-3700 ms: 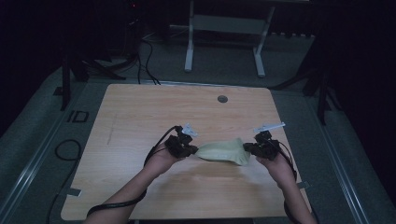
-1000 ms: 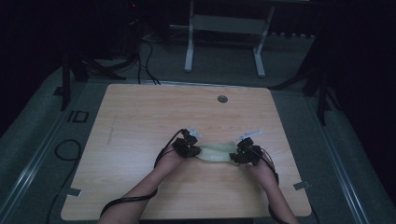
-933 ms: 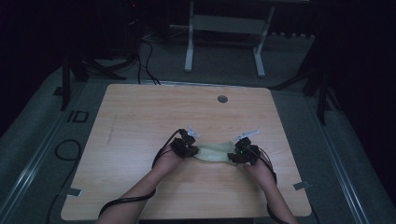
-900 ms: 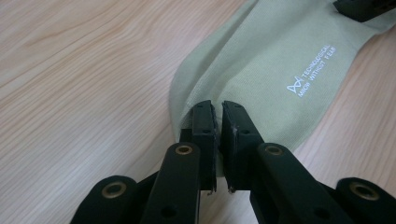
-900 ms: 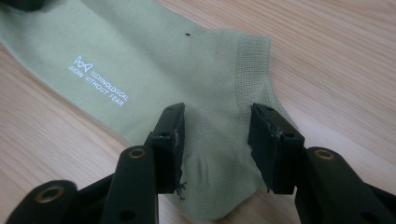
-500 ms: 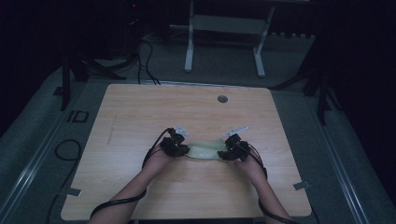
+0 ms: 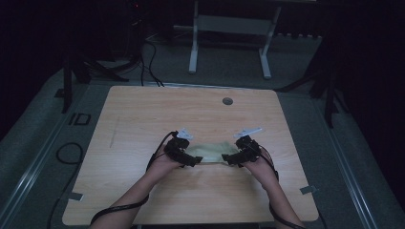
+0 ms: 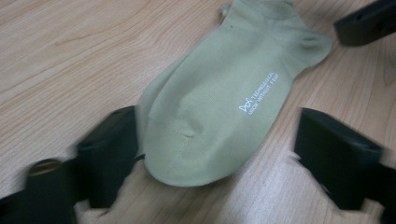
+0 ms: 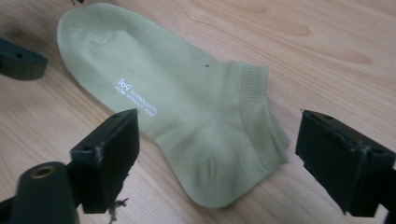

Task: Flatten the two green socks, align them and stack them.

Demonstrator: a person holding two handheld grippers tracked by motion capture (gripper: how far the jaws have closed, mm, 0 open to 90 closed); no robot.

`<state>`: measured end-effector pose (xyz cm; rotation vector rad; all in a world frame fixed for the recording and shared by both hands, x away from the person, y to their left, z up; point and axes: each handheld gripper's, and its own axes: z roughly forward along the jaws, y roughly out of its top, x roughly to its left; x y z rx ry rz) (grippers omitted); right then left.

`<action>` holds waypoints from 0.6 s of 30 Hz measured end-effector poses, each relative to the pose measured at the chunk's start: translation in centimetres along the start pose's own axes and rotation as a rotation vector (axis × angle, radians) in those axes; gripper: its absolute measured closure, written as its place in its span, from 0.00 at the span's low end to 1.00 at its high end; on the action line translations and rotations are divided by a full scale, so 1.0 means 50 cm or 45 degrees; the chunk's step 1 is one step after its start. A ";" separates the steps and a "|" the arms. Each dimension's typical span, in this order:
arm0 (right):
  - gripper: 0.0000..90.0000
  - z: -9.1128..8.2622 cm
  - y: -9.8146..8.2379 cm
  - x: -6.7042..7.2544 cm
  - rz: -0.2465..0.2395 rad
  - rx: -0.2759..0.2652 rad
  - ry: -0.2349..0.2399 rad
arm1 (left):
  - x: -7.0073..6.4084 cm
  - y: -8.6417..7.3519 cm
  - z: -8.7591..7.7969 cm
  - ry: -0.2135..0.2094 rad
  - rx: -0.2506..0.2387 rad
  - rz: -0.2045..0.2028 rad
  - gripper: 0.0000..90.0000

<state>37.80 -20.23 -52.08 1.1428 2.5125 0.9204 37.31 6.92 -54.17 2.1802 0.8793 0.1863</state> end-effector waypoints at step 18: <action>0.14 -0.053 -0.062 -0.050 0.020 -0.073 -0.079 | 0.005 -0.051 -0.048 0.070 -0.094 -0.030 0.04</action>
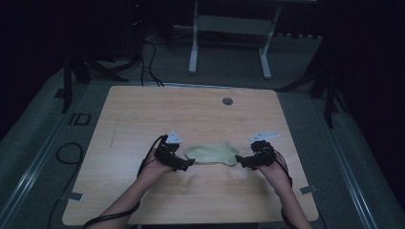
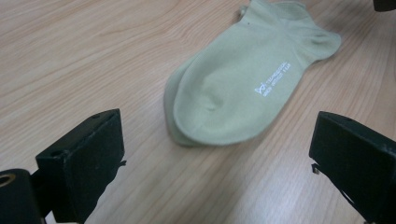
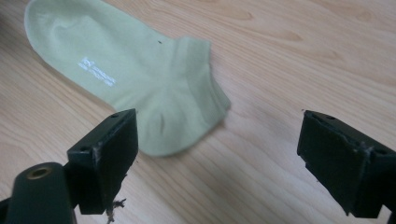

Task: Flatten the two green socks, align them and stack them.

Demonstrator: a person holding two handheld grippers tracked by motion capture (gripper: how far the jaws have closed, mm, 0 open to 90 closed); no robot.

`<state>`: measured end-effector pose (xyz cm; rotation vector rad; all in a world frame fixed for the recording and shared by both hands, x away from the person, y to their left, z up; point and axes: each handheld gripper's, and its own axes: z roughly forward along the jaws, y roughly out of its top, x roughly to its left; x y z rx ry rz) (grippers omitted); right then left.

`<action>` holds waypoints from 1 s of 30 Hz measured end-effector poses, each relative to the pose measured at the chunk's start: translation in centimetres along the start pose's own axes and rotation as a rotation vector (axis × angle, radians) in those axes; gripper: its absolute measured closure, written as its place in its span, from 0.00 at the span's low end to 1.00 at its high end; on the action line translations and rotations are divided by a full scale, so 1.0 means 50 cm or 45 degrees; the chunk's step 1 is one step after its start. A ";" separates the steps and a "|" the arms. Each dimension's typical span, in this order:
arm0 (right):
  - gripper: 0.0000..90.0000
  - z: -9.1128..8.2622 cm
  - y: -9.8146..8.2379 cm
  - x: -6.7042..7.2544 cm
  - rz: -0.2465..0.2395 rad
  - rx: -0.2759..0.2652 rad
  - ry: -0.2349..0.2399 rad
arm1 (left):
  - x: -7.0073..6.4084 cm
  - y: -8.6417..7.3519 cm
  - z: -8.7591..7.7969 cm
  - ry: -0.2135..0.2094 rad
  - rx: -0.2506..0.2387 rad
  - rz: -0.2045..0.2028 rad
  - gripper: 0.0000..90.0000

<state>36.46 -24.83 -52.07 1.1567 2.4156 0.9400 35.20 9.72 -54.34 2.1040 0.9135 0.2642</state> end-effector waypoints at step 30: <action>0.15 -0.047 -0.110 -0.070 0.133 -0.013 -0.092 | 0.055 -0.152 -0.141 0.216 -0.053 -0.098 0.03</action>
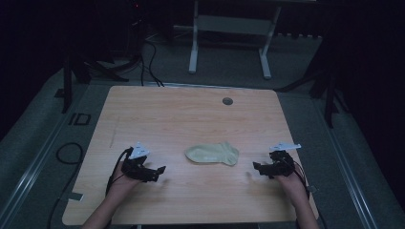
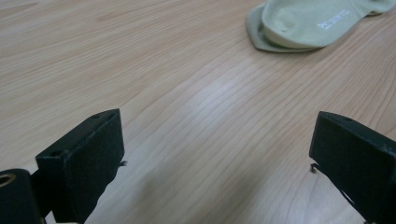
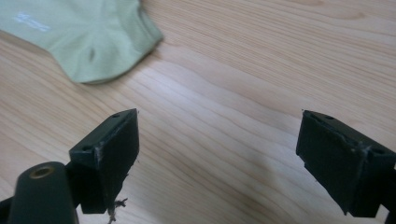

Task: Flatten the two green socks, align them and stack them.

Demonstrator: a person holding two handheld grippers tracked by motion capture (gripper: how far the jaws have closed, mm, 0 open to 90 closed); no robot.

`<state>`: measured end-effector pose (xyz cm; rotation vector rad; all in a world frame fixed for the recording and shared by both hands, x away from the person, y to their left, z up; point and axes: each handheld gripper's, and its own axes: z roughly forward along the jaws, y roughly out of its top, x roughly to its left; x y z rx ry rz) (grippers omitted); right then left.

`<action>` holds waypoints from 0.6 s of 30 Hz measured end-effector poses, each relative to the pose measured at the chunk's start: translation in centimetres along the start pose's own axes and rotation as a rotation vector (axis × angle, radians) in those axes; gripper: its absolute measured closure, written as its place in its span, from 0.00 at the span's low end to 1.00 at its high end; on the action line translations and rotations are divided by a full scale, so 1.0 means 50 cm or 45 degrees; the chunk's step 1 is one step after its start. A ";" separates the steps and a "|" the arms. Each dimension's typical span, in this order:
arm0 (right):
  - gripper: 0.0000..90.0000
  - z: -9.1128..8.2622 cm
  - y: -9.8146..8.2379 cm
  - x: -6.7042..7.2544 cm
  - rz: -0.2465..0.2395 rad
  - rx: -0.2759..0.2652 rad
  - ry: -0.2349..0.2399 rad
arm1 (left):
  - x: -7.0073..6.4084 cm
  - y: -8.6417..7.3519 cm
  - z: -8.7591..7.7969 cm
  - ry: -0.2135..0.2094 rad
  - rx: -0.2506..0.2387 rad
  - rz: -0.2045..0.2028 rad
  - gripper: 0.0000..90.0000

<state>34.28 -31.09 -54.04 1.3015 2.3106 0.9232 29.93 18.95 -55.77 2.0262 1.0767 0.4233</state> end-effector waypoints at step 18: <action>0.14 -0.032 -0.067 -0.036 0.085 -0.067 -0.142 | 0.064 -0.090 -0.088 0.143 -0.058 -0.157 0.04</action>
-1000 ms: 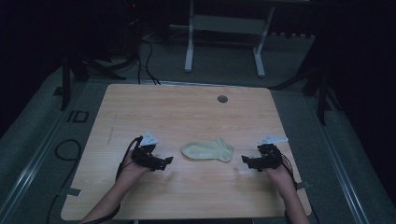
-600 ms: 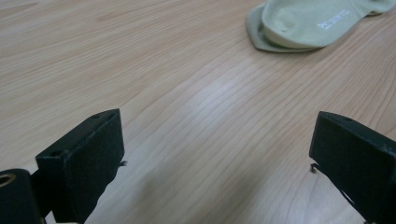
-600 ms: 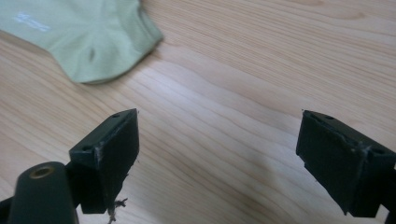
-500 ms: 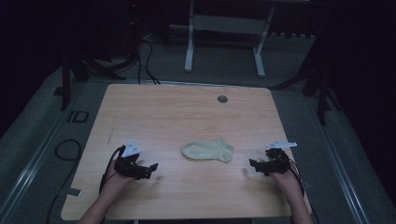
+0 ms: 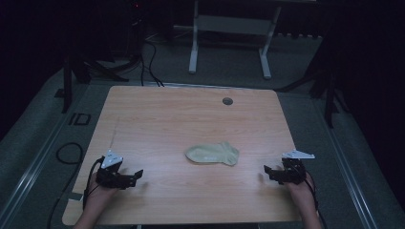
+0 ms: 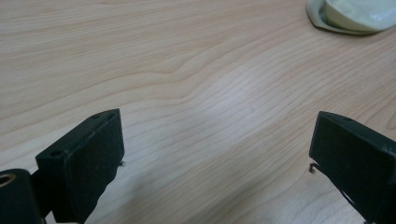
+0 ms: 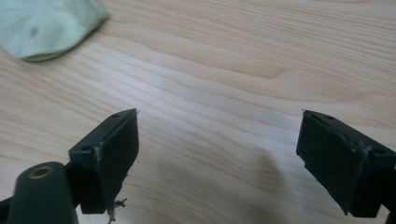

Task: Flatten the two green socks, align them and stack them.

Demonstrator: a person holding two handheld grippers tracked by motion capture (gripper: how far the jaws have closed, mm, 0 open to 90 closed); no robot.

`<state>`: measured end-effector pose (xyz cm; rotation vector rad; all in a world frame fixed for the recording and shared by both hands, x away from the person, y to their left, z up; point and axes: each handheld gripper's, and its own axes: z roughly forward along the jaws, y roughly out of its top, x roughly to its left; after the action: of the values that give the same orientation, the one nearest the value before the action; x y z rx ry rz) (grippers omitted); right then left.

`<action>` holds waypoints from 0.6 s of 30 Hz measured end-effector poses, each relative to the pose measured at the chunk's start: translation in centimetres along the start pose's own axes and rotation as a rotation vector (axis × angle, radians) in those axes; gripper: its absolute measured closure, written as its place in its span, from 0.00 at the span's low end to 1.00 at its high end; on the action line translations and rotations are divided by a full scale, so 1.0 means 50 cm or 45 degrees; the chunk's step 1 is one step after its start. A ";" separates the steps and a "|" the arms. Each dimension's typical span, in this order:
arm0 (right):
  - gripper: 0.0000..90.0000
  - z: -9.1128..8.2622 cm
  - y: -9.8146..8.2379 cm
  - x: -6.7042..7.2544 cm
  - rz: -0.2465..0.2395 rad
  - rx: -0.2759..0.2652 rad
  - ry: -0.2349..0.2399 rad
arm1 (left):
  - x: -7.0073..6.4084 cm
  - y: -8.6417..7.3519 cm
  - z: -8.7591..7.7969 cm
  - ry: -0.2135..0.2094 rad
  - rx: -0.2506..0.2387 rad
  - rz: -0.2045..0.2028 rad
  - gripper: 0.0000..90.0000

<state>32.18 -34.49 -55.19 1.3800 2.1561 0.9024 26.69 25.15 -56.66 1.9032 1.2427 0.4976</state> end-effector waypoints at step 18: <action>0.15 -0.032 -0.049 -0.044 0.147 -0.123 -0.142 | 0.034 -0.040 -0.051 0.096 -0.078 -0.105 0.04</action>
<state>30.50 -37.68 -55.81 1.4825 1.9421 0.9355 24.51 28.09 -56.85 1.7885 1.3336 0.5619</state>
